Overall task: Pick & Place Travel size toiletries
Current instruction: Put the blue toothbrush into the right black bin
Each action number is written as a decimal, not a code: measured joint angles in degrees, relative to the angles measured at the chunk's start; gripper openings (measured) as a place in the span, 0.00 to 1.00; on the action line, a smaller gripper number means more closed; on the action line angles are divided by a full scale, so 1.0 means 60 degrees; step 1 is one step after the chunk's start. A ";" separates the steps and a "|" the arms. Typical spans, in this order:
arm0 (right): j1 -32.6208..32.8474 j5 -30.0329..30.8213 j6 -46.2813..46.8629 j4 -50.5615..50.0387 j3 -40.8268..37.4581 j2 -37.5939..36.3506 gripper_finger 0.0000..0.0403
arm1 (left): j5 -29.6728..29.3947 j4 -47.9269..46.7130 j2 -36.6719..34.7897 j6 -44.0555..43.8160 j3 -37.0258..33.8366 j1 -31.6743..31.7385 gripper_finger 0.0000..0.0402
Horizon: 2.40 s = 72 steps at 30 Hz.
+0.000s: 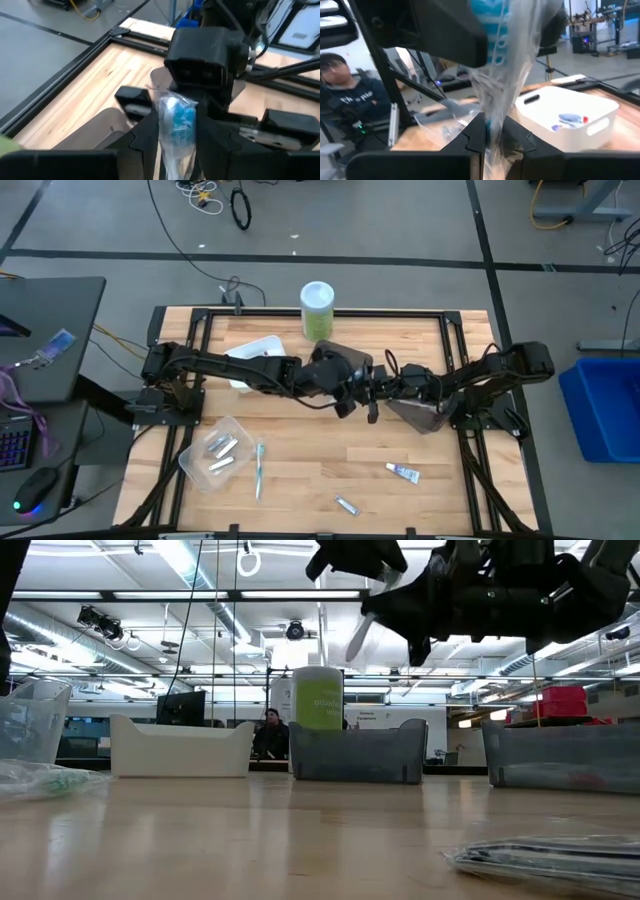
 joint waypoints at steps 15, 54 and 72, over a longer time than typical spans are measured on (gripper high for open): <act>-0.0354 0.1283 -0.1682 -0.6569 0.0000 -0.4282 0.10 | -0.0520 -0.1480 0.0000 -0.0551 -0.0004 -0.0011 0.33; 0.0835 0.0768 0.4556 -1.8501 0.0000 -0.7789 0.10 | -0.2851 -1.1470 -0.0035 -0.5824 -0.0144 -0.0304 0.28; 0.0838 0.1091 0.5039 -1.8108 0.0000 -0.6470 0.20 | -0.2659 -0.9662 -0.0313 -0.4997 -0.1730 -0.0264 0.28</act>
